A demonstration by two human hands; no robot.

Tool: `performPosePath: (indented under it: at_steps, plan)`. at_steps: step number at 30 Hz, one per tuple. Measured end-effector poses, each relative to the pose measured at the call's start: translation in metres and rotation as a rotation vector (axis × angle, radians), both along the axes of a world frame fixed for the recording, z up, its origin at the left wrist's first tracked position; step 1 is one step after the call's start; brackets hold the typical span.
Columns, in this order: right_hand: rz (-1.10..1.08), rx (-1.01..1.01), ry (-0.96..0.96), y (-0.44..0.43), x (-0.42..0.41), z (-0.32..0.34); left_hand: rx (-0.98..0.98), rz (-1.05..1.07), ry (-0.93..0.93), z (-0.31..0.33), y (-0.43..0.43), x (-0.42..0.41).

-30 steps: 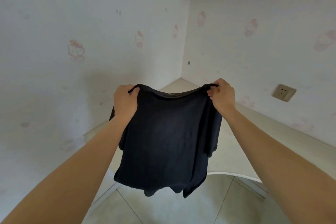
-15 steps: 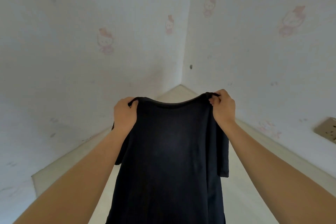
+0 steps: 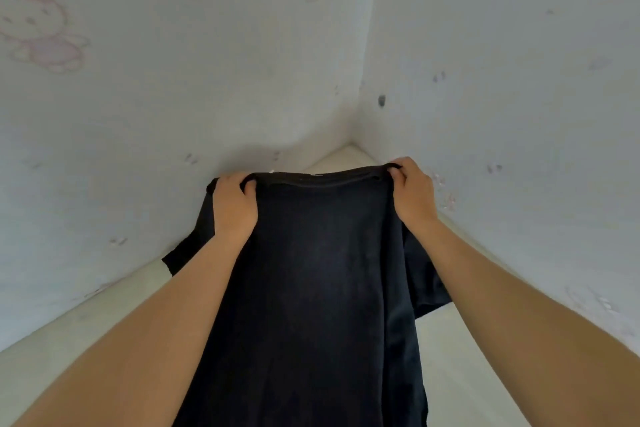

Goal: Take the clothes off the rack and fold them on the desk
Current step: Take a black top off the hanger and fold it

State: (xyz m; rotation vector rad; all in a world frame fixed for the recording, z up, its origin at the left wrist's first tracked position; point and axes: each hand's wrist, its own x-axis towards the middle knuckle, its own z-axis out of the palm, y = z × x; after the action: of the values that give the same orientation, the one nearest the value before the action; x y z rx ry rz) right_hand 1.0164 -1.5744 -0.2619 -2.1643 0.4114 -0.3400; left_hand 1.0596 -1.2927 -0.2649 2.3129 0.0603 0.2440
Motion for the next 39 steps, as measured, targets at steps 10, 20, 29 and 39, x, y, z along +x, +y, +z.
performPosePath:
  at_steps: [10, 20, 29, 39]
  plan:
    - [0.348, -0.07, 0.407, 0.024, -0.033, -0.065, 0.307, -0.245, 0.229, -0.066, 0.005, -0.051]
    - [0.39, -0.371, 0.575, 0.079, -0.221, -0.102, 0.625, -0.527, 0.416, -0.113, 0.074, -0.234]
    - [0.245, -0.423, 0.604, 0.109, -0.39, -0.105, 0.565, -0.571, 0.362, -0.128, 0.141, -0.355]
    - [0.152, -0.323, 0.556, 0.135, -0.47, -0.097, 0.511, -0.604, 0.303, -0.119, 0.171, -0.414]
